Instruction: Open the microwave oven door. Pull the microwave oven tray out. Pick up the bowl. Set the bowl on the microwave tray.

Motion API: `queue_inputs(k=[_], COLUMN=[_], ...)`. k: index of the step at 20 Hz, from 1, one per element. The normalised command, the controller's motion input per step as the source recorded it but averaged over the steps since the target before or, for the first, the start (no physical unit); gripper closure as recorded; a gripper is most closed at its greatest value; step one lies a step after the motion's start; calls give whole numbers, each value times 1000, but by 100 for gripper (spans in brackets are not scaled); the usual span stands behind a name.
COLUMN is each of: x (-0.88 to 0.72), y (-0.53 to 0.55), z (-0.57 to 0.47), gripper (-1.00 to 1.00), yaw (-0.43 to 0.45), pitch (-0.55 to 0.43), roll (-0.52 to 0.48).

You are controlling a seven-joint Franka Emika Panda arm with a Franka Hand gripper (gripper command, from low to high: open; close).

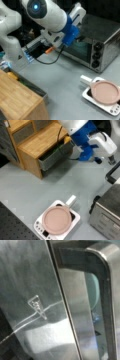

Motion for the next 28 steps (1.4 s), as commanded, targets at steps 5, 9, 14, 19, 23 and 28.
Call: queue_inputs(k=[5, 9, 14, 19, 23, 28], x=[-3, -7, 47, 24, -139, -182], y=[-23, -149, -199, -191, -156, -76], z=[95, 243, 247, 80, -67, -46], gripper=[-100, -100, -100, -100, -100, -100], yaw=[92, 181, 199, 128, 47, 65], pitch=[120, 153, 156, 37, -72, -67], roll=[-227, -352, -377, -456, -576, -549])
